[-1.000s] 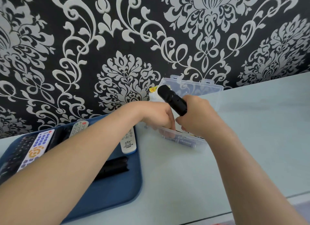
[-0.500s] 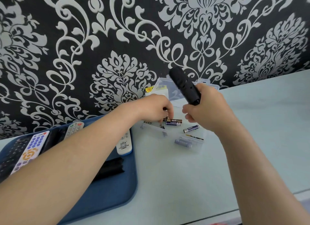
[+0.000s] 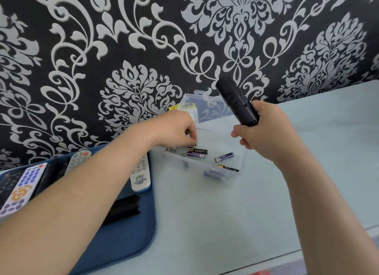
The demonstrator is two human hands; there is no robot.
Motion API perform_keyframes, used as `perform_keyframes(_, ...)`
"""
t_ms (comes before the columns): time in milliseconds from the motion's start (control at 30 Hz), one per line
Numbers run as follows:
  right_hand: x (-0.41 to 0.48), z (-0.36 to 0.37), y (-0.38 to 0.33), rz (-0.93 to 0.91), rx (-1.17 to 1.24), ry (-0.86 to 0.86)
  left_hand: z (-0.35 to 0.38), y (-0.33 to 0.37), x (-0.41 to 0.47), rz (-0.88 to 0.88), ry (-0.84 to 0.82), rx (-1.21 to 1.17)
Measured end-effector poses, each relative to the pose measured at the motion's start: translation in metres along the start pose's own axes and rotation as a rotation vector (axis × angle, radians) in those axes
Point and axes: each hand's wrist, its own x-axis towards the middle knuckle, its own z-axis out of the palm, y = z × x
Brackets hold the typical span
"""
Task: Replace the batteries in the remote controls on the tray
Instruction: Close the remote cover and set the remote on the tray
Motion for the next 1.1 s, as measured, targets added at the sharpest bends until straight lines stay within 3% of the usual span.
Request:
perform_keyframes(67,-0.001,-0.002,0.002,-0.026,-0.056,-0.001,-0.011,-0.006,-0.005,-0.061,0.034,-0.020)
perform_keyframes(333,-0.003,0.007,0.000,-0.152,-0.385,0.022,0.000,0.002,-0.007,-0.141,-0.138,0.372)
perform_keyframes(467,-0.004,0.008,-0.001,-0.160,-0.424,0.011,-0.002,0.000,0.000,-0.241,-0.036,0.161)
perform_keyframes(600,-0.006,0.008,-0.002,-0.147,-0.389,-0.002,-0.008,-0.003,-0.005,-0.338,-0.148,-0.119)
perform_keyframes(867,-0.009,0.013,-0.011,-0.186,-0.319,-0.052,0.001,0.007,-0.003,-0.261,-0.054,0.153)
perform_keyframes(1100,-0.008,0.020,-0.015,-0.209,-0.276,-0.045,-0.001,0.009,-0.008,-0.244,-0.206,0.188)
